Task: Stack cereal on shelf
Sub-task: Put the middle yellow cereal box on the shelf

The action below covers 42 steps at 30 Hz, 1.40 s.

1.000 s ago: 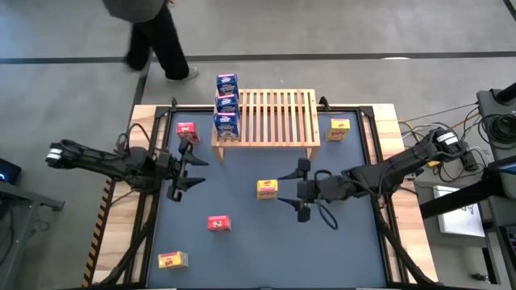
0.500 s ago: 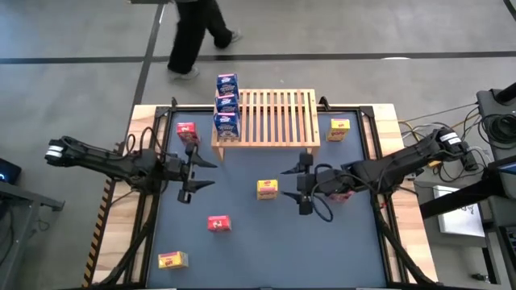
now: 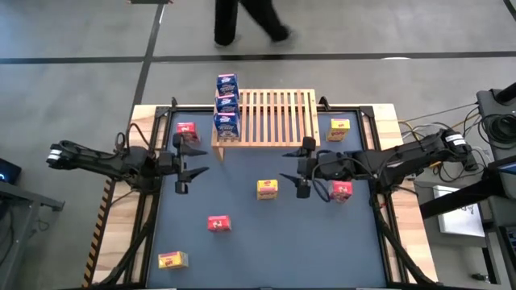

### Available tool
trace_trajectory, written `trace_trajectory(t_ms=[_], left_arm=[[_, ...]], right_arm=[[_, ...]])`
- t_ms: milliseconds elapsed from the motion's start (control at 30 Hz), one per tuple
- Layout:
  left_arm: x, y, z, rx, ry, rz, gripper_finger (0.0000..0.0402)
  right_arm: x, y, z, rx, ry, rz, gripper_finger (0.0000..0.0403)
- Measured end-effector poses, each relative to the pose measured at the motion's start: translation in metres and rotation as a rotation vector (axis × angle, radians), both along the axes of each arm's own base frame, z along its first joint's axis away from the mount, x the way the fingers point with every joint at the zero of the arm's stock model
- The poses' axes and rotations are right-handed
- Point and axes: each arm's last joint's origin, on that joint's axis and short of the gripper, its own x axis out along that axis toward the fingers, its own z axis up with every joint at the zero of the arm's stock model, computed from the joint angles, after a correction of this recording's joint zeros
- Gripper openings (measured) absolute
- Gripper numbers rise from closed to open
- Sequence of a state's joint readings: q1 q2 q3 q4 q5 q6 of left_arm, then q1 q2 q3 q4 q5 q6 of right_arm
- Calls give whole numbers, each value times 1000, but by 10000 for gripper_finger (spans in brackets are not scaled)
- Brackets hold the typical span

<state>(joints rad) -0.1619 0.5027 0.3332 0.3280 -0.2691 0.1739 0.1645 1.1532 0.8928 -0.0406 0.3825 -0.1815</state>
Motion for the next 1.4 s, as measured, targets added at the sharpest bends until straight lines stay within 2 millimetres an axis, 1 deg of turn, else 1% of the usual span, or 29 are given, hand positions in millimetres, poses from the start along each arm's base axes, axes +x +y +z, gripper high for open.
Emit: trace_trajectory(t_ms=[133,300,433,667,900,1267,1400], left_arm=[[1,0,-1,3,5,11,207],[6,-1,-1,48,2,19,207],[11,-2,-5,59,36,19,207],[21,-3,-14,37,101,14,207],[26,-4,-19,8,129,10,207],[26,-4,-20,-42,129,7,207],[27,-4,-20,-67,130,19,207]], right_arm=[[-3,0,2,15,-7,-3,274],[-3,0,3,23,-10,-9,274],[-3,0,3,37,-15,-14,274],[-2,0,4,49,-33,-19,274],[-2,0,5,51,-47,-19,274],[-3,-1,-7,65,-43,-24,274],[-3,0,-7,67,-47,-25,274]])
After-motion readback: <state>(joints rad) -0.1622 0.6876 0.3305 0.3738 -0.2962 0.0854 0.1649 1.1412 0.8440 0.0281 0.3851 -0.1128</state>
